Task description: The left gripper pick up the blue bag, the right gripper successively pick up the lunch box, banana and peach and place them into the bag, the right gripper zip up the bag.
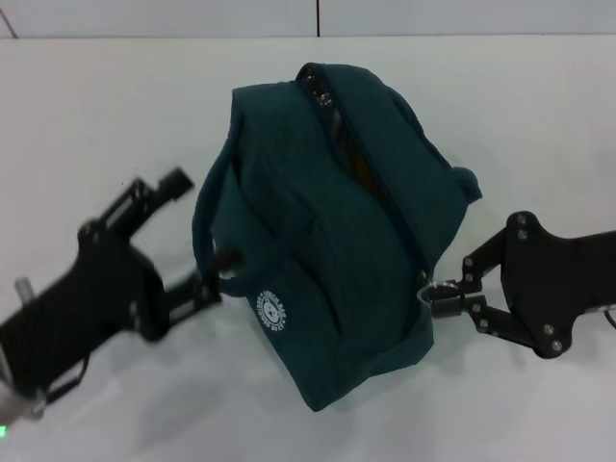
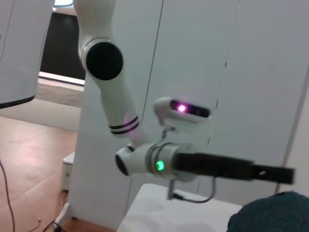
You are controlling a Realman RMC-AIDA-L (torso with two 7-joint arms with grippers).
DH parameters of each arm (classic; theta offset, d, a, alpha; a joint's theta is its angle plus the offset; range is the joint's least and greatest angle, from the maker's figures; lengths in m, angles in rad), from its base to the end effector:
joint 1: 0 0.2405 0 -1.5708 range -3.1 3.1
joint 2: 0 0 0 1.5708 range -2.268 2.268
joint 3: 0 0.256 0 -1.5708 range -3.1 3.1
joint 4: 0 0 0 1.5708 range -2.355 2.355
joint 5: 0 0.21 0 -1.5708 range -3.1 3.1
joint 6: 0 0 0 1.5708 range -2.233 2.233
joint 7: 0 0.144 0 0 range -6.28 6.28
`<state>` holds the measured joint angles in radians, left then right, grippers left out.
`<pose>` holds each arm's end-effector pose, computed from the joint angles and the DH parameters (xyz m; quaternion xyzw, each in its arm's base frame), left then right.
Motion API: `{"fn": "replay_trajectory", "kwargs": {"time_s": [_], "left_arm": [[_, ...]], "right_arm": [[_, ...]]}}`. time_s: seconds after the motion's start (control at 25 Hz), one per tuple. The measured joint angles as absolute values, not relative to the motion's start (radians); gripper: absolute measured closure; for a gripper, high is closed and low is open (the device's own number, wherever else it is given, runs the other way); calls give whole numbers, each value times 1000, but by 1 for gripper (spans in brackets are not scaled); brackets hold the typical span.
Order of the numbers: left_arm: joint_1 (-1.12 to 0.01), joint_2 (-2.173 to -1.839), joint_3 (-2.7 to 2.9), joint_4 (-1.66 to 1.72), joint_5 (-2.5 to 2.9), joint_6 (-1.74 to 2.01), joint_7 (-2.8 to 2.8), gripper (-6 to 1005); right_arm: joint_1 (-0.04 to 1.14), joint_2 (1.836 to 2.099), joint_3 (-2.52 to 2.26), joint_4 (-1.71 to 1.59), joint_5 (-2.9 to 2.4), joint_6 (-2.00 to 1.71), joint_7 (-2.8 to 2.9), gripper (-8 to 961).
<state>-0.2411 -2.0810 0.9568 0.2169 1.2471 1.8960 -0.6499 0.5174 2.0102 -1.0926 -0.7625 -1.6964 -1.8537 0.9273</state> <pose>-0.2829 0.2117 -0.0114 -0.8132 -0.1020 -0.5087 0.2637 0.2029 0.2951 0.0077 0.9447 0.1524 -0.2903 0.0025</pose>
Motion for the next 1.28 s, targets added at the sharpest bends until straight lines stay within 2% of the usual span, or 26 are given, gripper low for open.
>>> {"fn": "replay_trajectory", "kwargs": {"time_s": [0.4,0.76,1.0,1.28], "left_arm": [[-176,-2086,1003,216,1402,1910,-597,111],[-193,-2091,1065,189,1383,1841,-621,119],[-261,-2090,1062,110,1324,1788,-636,136],[-276,-2084,1062,111,1247,1745,-671,163]], "right_arm": [[549,2025,-1134,-749,-1592,-1799,899,904],[563,2027,-1232,-751,-1500,-1728,896,904],[561,2028,-1276,-749,-1468,-1723,895,904],[544,2029,-1312,-739,-1433,-1721,859,905]]}}
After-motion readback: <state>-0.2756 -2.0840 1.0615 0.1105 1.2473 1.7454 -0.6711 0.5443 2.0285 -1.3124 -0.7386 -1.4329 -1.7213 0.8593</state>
